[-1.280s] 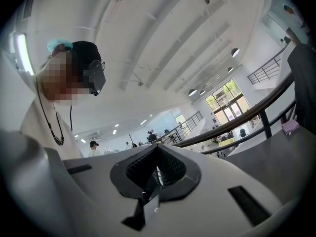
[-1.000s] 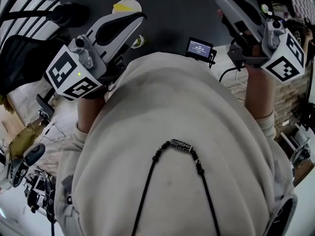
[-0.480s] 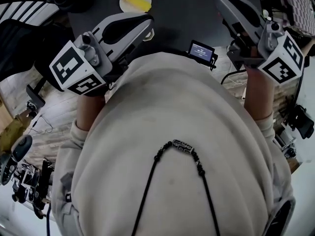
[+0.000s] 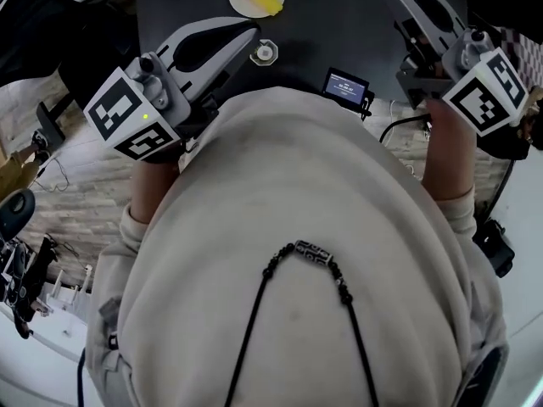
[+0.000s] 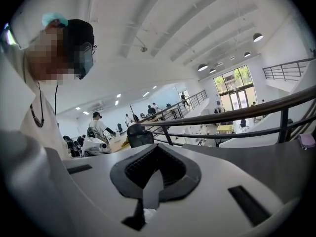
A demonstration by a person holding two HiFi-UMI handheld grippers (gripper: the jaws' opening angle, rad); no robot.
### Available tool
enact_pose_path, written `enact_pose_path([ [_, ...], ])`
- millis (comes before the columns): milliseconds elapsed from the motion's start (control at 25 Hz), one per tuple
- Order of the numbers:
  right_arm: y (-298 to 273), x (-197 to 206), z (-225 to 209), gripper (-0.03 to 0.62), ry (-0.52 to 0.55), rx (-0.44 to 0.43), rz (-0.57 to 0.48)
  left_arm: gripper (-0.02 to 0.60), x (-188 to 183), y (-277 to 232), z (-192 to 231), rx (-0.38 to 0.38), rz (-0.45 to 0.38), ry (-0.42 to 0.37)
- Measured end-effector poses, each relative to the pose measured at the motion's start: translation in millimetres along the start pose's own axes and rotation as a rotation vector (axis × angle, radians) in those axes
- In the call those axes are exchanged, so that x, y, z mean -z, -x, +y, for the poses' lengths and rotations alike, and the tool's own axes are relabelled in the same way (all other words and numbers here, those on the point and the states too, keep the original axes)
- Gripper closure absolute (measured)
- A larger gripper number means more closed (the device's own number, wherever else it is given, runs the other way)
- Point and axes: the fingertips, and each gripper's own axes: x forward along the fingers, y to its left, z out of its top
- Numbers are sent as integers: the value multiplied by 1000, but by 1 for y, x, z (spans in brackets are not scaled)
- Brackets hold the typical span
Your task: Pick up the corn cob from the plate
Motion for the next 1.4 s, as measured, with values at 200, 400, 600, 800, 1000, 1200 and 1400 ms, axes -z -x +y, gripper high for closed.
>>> enact_pose_path([
  [200,-18,-4,-4,577,24,-25,13,581,3,8,-1,-53,-12,12],
  [400,-22,0,-4,577,24,-54,28,581,10,12,-11,-90,-20,25],
  [600,-42,-2,-5,576,30,-70,53,581,6,22,-6,-121,-37,41],
  [800,-51,6,-9,574,7,-84,69,580,13,31,-5,-142,-44,61],
  [1000,-64,14,-9,574,15,-96,101,581,21,36,-4,-152,-49,78],
  [1200,-76,16,-4,560,17,-112,127,581,22,44,-7,-157,-58,88],
  [1400,-86,19,-8,545,14,-127,151,581,25,44,-6,-160,-70,103],
])
